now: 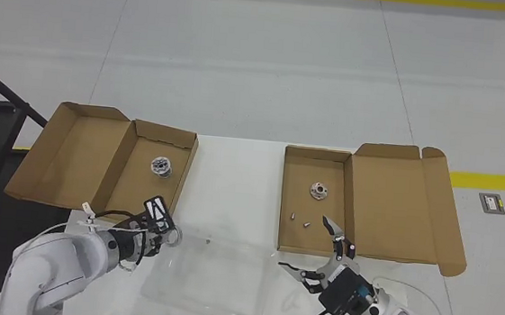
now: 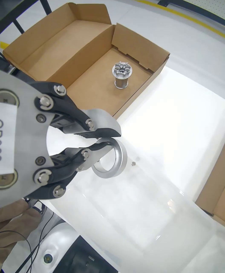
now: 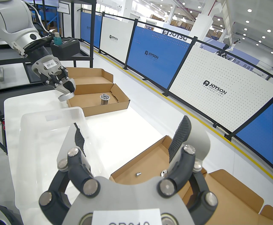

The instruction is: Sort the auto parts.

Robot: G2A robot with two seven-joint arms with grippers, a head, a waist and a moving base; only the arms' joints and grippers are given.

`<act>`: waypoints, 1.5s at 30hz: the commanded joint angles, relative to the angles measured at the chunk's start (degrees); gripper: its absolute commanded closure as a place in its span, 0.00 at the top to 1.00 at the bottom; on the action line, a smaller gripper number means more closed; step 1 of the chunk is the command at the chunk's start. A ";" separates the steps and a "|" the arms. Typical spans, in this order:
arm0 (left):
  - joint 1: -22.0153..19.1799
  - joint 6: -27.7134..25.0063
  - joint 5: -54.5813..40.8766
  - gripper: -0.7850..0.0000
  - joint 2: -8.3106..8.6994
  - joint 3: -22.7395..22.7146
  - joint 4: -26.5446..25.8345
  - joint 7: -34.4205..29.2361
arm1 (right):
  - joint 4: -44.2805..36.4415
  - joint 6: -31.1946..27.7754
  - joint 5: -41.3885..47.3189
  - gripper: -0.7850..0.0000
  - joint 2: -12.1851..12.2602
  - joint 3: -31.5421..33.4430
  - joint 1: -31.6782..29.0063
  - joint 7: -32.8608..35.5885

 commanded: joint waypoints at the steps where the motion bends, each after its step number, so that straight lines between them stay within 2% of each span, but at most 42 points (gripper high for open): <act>1: 0.05 0.39 0.02 0.00 -0.01 -0.04 0.17 0.20 | 0.00 0.01 -0.01 1.00 0.00 0.00 -0.03 -0.01; 5: -3.57 11.46 -0.72 0.00 -0.53 -0.08 6.11 0.93 | 0.00 0.01 -0.01 1.00 0.00 0.00 -0.03 -0.01; 7: -7.57 15.98 -2.87 0.00 -0.84 0.56 10.66 -1.32 | 0.00 0.01 -0.01 1.00 0.00 0.00 -0.03 -0.01; 11: -15.44 25.95 1.59 0.00 -1.58 4.21 20.35 -3.36 | 0.00 0.01 -0.01 1.00 0.00 0.00 -0.03 -0.01; 20: -29.97 37.19 6.33 0.00 -4.18 14.00 44.20 -1.24 | 0.00 0.01 -0.01 1.00 0.00 0.00 -0.03 -0.01; 25: -35.08 40.38 8.83 0.00 -5.74 18.72 51.91 -0.18 | 0.00 0.01 -0.01 1.00 0.00 0.00 -0.03 -0.01; 31: -38.55 39.86 9.79 0.00 -7.29 22.75 58.65 -0.23 | 0.00 0.01 -0.01 1.00 0.00 0.00 -0.03 -0.01; 40: -41.69 39.25 9.39 0.01 -8.73 24.89 64.38 0.91 | 0.00 0.01 -0.01 1.00 0.00 0.00 -0.03 -0.01; 43: -42.15 39.17 9.53 0.25 -8.98 25.12 65.07 1.05 | 0.00 0.01 -0.01 1.00 0.00 0.00 -0.03 -0.01; 45: -42.30 39.22 9.43 0.35 -9.07 25.00 65.14 1.21 | 0.00 0.01 -0.01 1.00 0.00 0.00 -0.03 -0.01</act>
